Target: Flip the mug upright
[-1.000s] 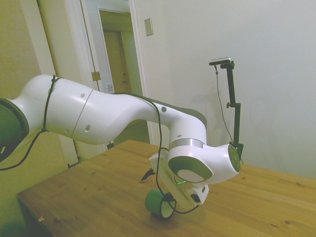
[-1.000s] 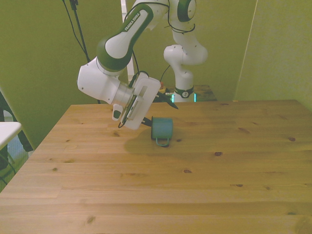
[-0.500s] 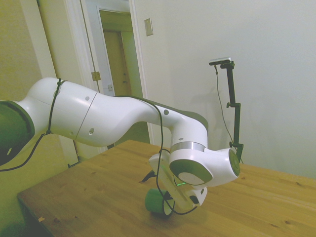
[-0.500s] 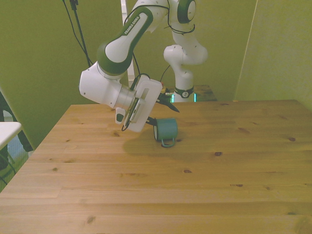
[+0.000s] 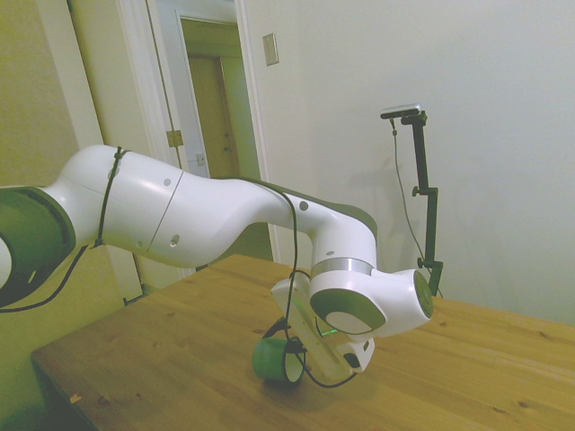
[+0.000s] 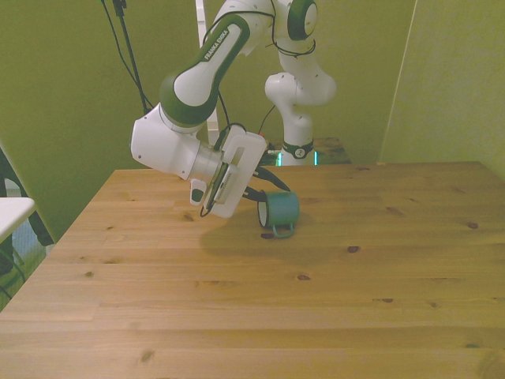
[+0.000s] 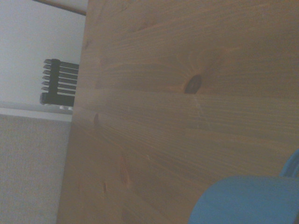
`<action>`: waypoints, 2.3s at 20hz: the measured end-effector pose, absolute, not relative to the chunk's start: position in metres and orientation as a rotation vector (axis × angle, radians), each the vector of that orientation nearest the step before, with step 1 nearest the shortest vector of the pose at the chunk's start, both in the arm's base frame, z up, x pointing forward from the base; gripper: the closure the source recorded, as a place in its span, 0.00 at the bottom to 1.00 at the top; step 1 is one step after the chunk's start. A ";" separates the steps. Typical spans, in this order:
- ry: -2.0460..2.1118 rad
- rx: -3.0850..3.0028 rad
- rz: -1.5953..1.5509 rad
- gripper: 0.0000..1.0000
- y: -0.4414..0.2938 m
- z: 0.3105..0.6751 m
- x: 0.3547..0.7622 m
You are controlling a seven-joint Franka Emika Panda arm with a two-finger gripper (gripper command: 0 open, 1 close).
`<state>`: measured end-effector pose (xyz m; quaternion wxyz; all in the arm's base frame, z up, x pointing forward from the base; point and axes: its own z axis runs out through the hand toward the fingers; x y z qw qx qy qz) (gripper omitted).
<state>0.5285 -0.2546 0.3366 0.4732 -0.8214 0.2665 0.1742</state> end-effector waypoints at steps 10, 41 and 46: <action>0.635 -2.023 0.415 1.00 -0.250 0.350 0.533; 1.234 -2.653 -0.345 1.00 -0.145 0.386 0.532; 1.244 -2.647 -0.330 0.00 -0.144 0.385 0.533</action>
